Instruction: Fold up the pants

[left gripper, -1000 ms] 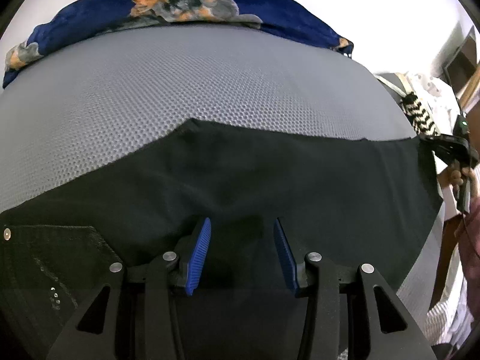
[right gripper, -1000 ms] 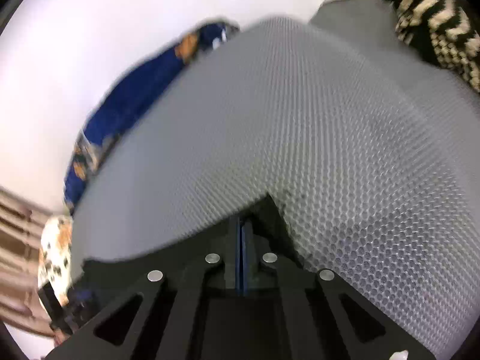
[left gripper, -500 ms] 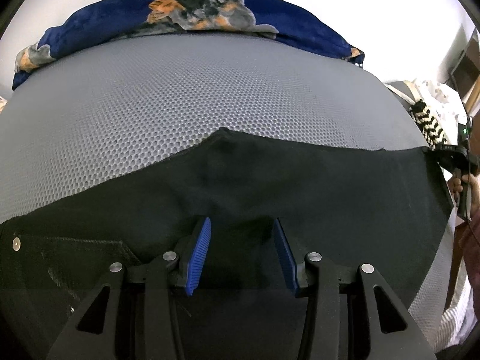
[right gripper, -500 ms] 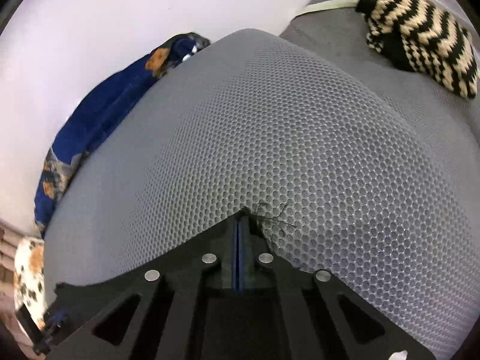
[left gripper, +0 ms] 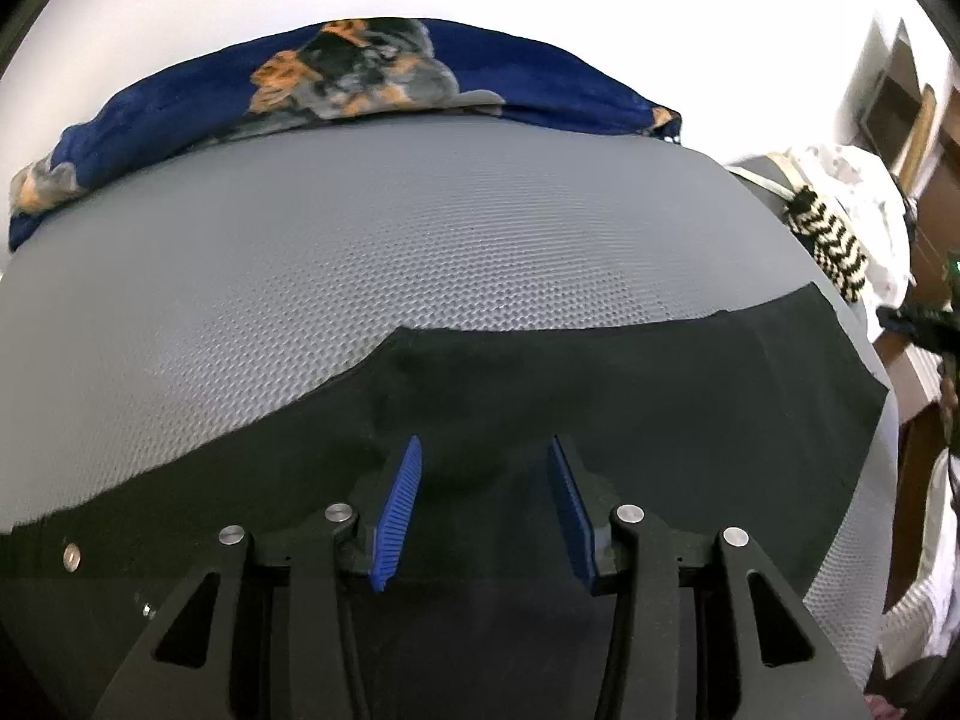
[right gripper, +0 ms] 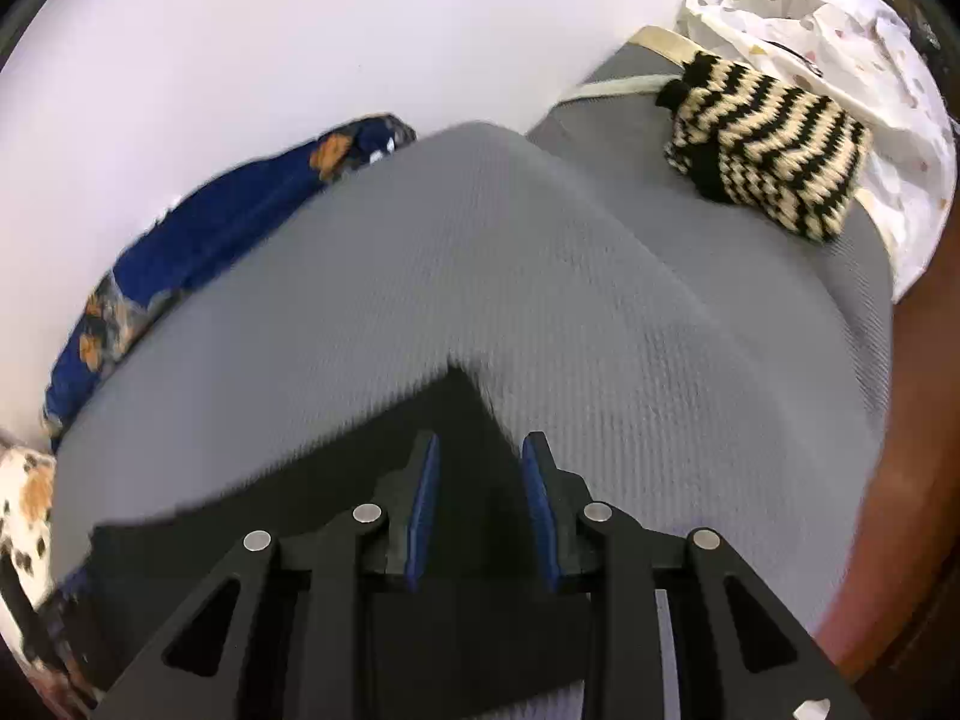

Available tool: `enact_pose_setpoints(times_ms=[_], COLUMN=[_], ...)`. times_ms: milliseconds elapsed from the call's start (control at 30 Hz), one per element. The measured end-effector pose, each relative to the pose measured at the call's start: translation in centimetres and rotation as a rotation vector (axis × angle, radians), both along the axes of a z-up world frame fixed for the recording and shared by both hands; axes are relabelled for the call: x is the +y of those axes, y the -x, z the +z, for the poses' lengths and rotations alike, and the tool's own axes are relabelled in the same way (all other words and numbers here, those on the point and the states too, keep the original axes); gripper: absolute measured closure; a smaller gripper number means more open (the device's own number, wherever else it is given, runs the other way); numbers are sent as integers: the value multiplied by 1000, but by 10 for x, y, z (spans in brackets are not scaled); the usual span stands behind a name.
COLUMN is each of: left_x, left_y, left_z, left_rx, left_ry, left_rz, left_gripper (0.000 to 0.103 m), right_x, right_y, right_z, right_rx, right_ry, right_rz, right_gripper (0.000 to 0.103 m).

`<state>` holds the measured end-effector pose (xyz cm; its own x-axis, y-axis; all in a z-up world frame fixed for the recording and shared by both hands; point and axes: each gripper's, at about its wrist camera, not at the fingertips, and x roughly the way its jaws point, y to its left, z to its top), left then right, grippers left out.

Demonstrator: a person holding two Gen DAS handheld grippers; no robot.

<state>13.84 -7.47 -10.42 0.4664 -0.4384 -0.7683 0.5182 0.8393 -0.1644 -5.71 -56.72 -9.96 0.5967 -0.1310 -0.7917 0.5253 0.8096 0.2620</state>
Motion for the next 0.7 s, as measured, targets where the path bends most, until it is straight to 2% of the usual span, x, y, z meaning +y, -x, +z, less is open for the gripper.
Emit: enact_pose_setpoints(times_ms=[200, 267, 333, 400, 467, 567, 700], left_x=[-10, -4, -1, 0, 3, 18, 47], left_y=[-25, -35, -36, -36, -30, -16, 1], left_z=[-11, -16, -16, -16, -12, -1, 7], left_rx=[35, 67, 80, 83, 75, 46, 21], left_ry=[17, 54, 76, 79, 75, 98, 98], left_rz=[-10, -11, -11, -14, 3, 5, 49], left_gripper=[58, 58, 58, 58, 58, 57, 51], right_x=[25, 28, 24, 21, 26, 52, 109], right_y=[28, 31, 35, 33, 25, 5, -49], right_z=[-40, -53, -56, -54, -46, -21, 8], right_rx=[108, 162, 140, 152, 181, 139, 53], right_ry=[-5, 45, 56, 43, 82, 126, 56], right_rz=[-8, -30, -56, -77, -75, 7, 247], right_gripper=[75, 82, 86, 86, 80, 80, 80])
